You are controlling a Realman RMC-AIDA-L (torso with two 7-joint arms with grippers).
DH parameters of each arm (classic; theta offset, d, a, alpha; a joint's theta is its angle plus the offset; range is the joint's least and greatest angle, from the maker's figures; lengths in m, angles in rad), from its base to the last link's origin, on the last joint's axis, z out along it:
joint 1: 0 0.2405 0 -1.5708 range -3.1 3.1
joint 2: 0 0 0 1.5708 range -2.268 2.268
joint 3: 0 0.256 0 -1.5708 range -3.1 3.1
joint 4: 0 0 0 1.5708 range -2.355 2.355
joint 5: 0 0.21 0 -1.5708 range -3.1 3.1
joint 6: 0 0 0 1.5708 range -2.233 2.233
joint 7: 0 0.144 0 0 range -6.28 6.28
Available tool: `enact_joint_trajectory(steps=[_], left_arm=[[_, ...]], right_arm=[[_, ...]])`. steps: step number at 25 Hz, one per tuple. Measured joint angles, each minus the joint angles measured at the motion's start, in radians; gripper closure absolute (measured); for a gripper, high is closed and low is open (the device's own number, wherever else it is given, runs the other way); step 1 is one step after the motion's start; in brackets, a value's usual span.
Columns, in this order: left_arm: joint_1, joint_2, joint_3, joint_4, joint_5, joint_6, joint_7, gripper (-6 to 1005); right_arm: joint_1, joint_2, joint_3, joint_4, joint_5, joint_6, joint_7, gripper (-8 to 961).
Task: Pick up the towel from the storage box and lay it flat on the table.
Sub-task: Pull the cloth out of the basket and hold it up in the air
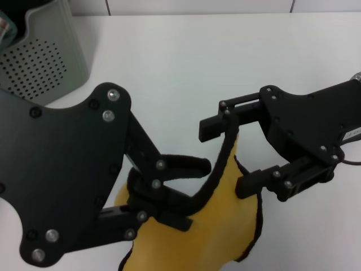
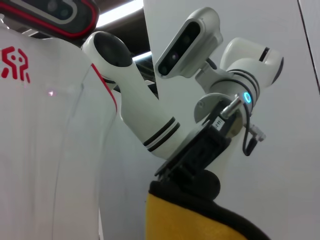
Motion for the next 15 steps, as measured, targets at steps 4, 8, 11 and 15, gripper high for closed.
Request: enact_joint_trajectory(steps=[4,8,11,15], left_arm=[[0.006,0.000,-0.002,0.000,0.003,0.000,0.000,982],[0.007,0.000,-0.002,0.000,0.005,0.000,0.000,982],[0.009,0.000,-0.002,-0.001,0.014,0.000,0.000,981],[0.011,-0.001,-0.002,-0.002,0.019,0.000,0.000,981]], right_arm=[[-0.005,-0.001,0.001,0.000,0.006,-0.004,0.000,221],[-0.014,-0.002,0.019,-0.002,0.005,-0.012,-0.002,434],[-0.025,-0.004,0.026,-0.005,0.005,-0.019,-0.004,553],[-0.033,-0.008,0.027,-0.012,0.004,-0.019,-0.006,674]])
